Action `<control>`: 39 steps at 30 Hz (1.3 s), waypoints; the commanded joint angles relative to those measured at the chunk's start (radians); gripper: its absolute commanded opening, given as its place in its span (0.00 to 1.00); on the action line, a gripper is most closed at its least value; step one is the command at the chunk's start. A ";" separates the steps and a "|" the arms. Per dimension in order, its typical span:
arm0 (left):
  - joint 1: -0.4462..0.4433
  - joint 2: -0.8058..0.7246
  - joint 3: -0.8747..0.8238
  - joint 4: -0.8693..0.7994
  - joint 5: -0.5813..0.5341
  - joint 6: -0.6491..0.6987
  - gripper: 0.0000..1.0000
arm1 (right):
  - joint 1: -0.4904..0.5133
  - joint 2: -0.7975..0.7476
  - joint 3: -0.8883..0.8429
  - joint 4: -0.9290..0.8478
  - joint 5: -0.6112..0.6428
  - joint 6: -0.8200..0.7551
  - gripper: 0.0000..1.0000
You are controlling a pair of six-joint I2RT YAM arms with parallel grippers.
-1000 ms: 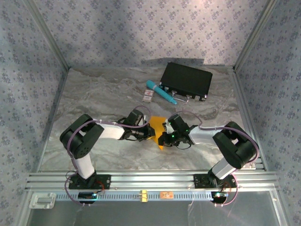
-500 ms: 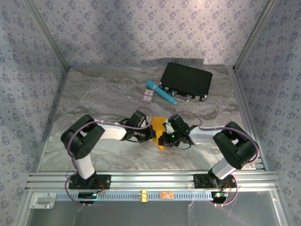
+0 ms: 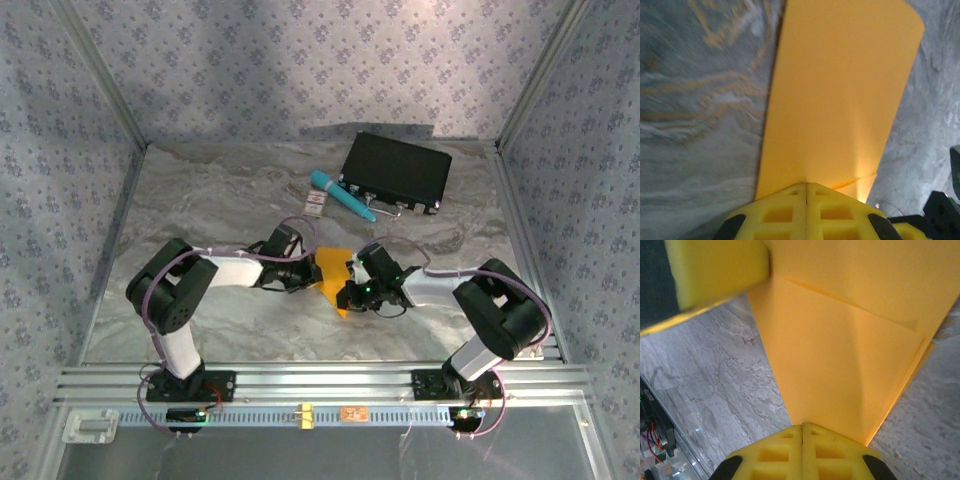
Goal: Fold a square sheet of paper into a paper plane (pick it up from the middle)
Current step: Third fold the triangle at the center of the table.
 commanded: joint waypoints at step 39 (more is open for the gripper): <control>-0.078 -0.020 -0.016 -0.047 -0.127 -0.016 0.03 | -0.027 0.007 -0.050 -0.134 0.047 -0.033 0.00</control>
